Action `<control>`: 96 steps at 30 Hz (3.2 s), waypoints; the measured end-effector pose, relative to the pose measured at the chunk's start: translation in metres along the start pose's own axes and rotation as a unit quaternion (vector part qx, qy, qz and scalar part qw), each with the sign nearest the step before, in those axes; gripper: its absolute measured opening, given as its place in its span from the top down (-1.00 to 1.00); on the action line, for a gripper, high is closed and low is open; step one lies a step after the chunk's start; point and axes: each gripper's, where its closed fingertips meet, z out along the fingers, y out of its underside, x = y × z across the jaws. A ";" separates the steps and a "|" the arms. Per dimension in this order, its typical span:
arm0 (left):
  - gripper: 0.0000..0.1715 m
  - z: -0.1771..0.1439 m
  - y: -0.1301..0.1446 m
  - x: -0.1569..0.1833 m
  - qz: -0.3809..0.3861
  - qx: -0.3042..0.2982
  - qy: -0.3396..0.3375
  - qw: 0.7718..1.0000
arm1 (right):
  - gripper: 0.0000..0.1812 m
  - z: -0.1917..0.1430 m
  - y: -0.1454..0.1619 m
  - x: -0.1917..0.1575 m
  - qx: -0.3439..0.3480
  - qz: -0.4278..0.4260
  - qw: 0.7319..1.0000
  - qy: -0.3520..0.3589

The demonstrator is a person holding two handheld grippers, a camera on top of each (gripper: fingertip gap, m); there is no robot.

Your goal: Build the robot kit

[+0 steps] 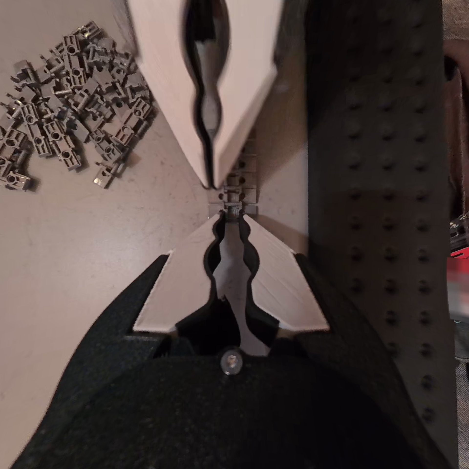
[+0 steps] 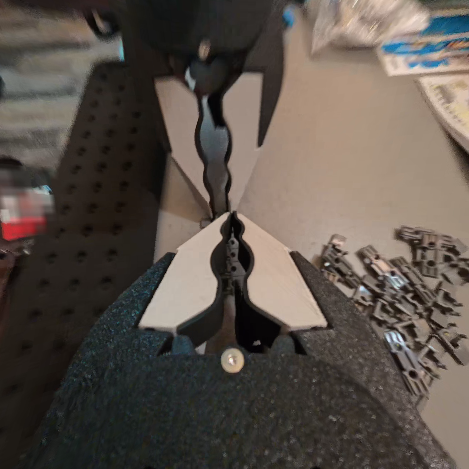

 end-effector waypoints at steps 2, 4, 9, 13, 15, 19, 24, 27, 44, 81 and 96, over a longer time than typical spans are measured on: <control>0.88 0.000 0.000 0.000 0.000 0.001 -0.006 1.000 | 1.00 -0.016 -0.009 0.012 0.032 0.013 0.999 0.006; 0.88 0.000 0.000 0.000 -0.003 0.002 -0.009 1.000 | 0.98 -0.022 -0.005 0.015 0.022 0.004 1.000 -0.004; 0.88 0.000 0.000 0.001 -0.013 0.009 -0.005 1.000 | 0.69 -0.007 0.020 -0.002 -0.048 -0.027 0.998 -0.038; 0.88 0.001 -0.001 0.002 -0.013 0.009 -0.015 1.000 | 0.83 0.002 0.034 -0.011 -0.083 -0.055 0.994 -0.046; 0.88 0.001 0.000 0.003 -0.007 0.007 -0.022 1.000 | 0.83 0.003 0.034 -0.012 -0.085 -0.047 0.994 -0.047; 0.89 0.002 -0.001 0.003 -0.028 0.029 -0.002 0.999 | 0.84 0.003 0.035 -0.012 -0.082 -0.030 0.995 -0.057; 0.88 0.001 -0.001 0.002 0.001 0.017 -0.031 0.999 | 0.84 0.003 0.035 -0.012 -0.080 -0.047 0.994 -0.057; 0.89 0.001 -0.003 0.001 0.025 0.005 -0.060 0.998 | 0.84 0.003 0.035 -0.010 -0.073 -0.055 0.994 -0.056; 0.88 -0.006 -0.004 -0.002 0.188 -0.015 -0.220 0.957 | 0.51 0.014 0.020 -0.006 -0.054 0.138 0.976 -0.160; 0.70 -0.097 -0.074 -0.027 -0.257 0.390 -0.067 0.882 | 0.91 -0.063 -0.068 0.016 0.242 0.272 0.901 -0.236; 0.94 -0.092 -0.099 -0.014 -0.315 0.472 0.097 0.818 | 0.90 -0.071 -0.080 0.003 0.283 0.240 0.896 -0.244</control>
